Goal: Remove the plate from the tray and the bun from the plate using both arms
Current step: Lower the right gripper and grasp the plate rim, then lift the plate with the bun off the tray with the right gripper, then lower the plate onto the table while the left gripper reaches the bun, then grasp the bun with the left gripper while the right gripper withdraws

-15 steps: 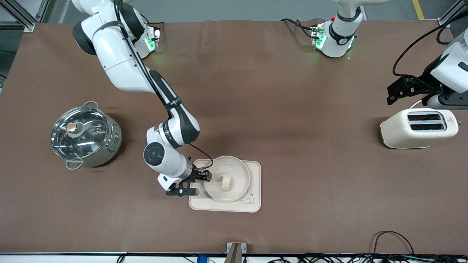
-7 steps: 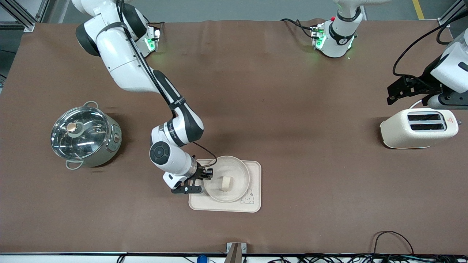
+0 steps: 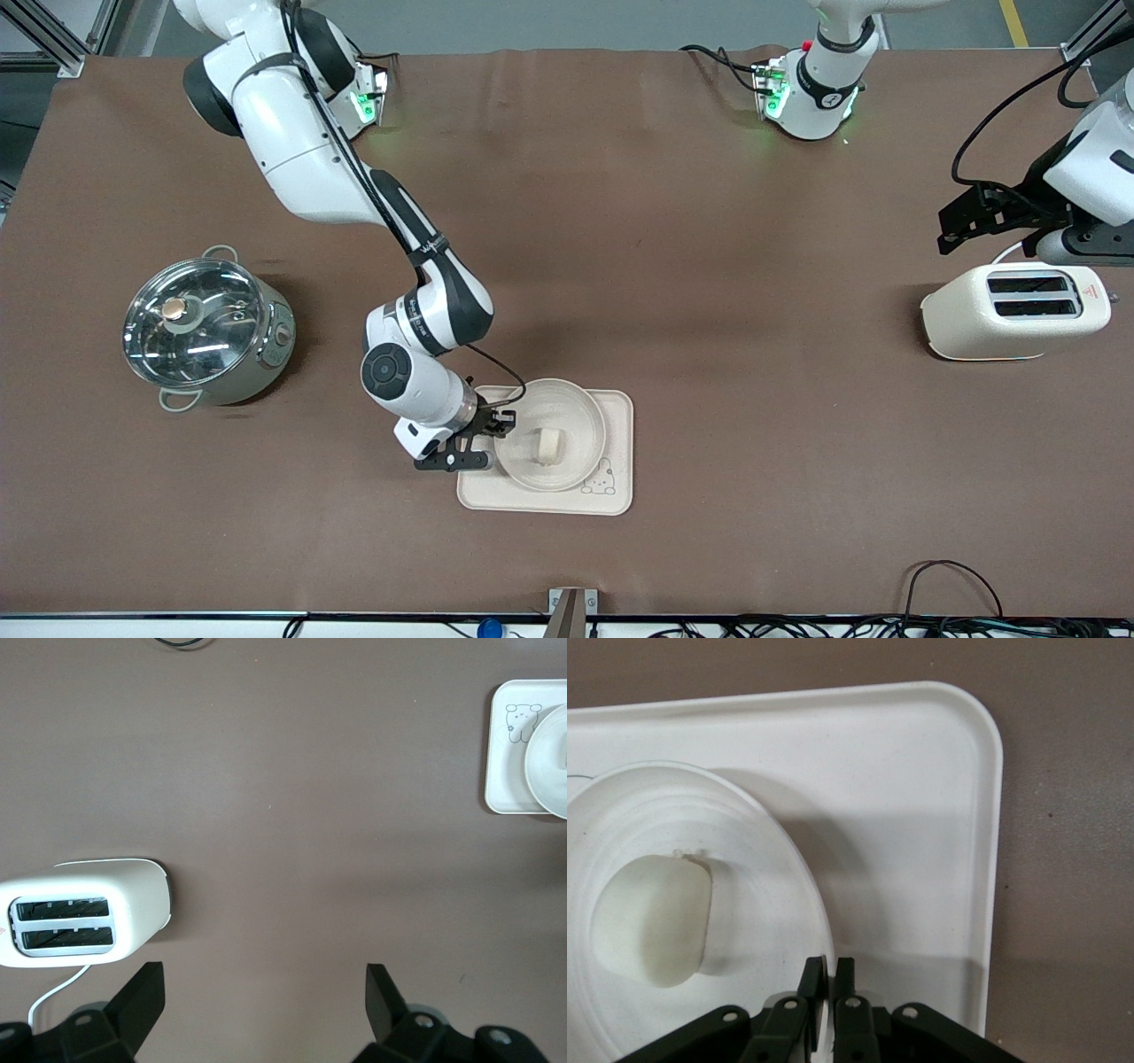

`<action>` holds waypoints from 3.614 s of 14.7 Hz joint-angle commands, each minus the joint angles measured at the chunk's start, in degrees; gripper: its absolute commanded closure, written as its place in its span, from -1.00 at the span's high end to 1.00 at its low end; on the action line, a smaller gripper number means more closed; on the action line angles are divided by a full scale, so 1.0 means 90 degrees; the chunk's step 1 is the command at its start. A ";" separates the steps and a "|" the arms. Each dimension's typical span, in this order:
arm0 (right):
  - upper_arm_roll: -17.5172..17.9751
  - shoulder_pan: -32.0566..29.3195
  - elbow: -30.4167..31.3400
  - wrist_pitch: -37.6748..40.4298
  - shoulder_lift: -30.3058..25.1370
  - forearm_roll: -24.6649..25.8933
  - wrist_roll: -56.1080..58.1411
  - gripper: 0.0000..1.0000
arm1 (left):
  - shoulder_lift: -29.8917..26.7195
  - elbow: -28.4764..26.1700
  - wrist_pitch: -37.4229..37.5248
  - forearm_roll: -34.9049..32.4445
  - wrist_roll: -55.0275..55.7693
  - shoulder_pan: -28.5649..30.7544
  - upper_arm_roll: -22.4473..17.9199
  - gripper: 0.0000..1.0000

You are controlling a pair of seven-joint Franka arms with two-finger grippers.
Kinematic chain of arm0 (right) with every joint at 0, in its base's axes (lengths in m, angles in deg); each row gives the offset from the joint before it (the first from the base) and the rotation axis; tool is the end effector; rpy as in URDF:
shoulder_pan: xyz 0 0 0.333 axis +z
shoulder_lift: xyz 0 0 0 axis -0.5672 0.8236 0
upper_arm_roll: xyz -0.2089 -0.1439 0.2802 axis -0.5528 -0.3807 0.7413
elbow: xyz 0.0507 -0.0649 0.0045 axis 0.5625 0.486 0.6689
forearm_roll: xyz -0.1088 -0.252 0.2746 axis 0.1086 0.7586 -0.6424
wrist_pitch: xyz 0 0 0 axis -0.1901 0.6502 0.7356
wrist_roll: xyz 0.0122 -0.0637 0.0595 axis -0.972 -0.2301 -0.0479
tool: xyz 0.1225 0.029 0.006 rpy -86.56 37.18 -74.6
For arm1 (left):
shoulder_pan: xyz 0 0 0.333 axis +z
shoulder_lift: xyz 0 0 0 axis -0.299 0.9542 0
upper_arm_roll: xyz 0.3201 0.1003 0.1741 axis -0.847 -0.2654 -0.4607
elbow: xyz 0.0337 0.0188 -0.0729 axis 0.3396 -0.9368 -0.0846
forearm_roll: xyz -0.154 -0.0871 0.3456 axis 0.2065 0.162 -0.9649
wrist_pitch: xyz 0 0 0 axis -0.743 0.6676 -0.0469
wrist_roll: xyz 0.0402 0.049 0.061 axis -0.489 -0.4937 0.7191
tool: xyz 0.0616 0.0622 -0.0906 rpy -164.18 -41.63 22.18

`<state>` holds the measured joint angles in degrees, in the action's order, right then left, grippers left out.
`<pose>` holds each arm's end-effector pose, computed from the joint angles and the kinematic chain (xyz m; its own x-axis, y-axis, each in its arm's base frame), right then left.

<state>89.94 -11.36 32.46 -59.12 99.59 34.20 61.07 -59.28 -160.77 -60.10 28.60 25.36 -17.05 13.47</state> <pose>0.7446 0.3728 0.2155 0.9966 -0.0219 0.0792 0.0000 -0.9636 -0.2672 0.5662 -0.0721 0.6840 0.9979 -0.0553 0.0338 -0.0554 -0.9985 0.0018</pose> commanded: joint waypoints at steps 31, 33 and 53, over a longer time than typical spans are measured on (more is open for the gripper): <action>0.1550 -0.0711 0.4142 -0.1022 -0.2407 -0.0680 0.1544 -0.99 | 0.0045 0.0120 0.0122 -0.0091 -0.0064 0.0029 0.0009 1.00; 0.1550 -0.0750 0.4133 -0.1032 -0.2358 -0.0680 0.1554 -0.99 | 0.0045 0.0091 0.0180 -0.0091 0.0004 0.0020 0.0009 1.00; 0.1413 -0.2527 0.3693 0.1768 -0.4464 0.0411 0.1476 1.00 | 0.3715 -0.0066 -0.4671 0.0271 0.6768 -0.3730 0.0097 1.00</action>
<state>101.97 -31.13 63.29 -46.35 65.12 33.84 74.49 -29.93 -162.99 -98.36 32.47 79.84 -48.05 15.08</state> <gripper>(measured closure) 0.000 0.000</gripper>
